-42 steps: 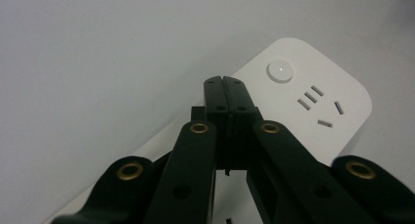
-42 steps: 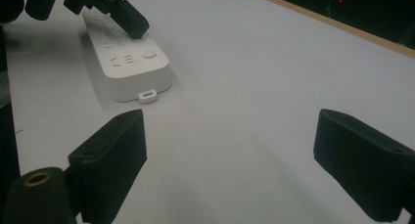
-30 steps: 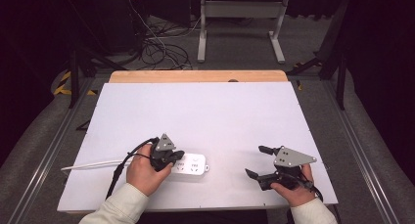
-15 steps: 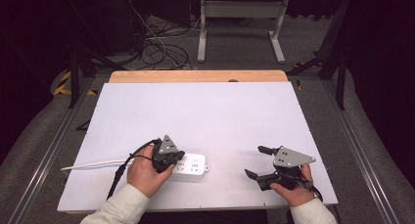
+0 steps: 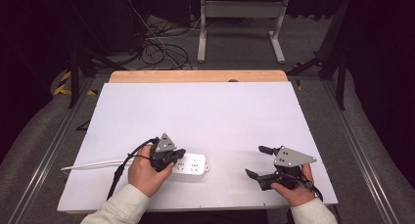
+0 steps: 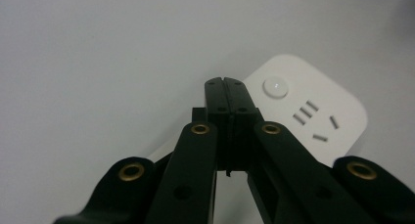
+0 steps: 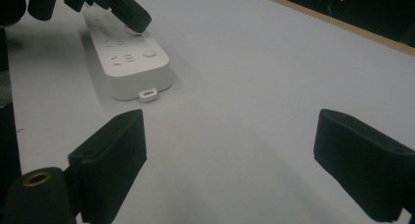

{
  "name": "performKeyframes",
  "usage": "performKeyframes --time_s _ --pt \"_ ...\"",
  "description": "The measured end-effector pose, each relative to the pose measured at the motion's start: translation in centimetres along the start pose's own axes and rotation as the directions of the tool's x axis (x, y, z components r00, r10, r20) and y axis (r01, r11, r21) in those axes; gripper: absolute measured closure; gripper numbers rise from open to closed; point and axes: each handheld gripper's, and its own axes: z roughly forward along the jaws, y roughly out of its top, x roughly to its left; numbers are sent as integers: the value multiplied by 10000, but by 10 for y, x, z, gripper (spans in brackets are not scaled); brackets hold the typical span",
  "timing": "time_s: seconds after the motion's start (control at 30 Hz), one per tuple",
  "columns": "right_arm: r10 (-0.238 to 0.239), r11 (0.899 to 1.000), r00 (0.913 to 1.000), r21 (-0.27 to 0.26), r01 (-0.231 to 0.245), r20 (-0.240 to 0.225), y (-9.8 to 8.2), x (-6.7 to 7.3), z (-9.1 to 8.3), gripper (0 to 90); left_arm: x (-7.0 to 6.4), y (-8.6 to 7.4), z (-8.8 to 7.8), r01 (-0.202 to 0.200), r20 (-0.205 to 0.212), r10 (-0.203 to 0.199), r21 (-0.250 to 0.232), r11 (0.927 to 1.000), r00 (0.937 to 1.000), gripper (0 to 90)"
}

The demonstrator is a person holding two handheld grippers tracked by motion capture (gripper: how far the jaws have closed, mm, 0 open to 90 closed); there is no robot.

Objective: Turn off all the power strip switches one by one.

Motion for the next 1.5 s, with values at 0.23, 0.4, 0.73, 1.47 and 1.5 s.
performKeyframes --time_s 0.23,0.4,0.73,1.47,1.5 --pt "-2 10000 10000 2 2 27 0 0 0 128 -5 7 -10 -29 375 40 -281 9996 9993 900" --pt "-12 10000 10000 11 12 57 0 1 0 128 -9 10 -7 -112 575 128 -269 9996 9983 900" --pt "-30 10000 10000 16 30 24 0 1 1 128 -23 16 14 -400 920 381 191 9990 9950 900" --pt "-26 10000 10000 31 26 4 0 1 1 128 -24 14 31 -522 566 483 703 9962 9972 900" --pt "-35 10000 10000 29 35 -4 0 1 1 128 -24 14 31 -541 580 500 720 9959 9971 900"
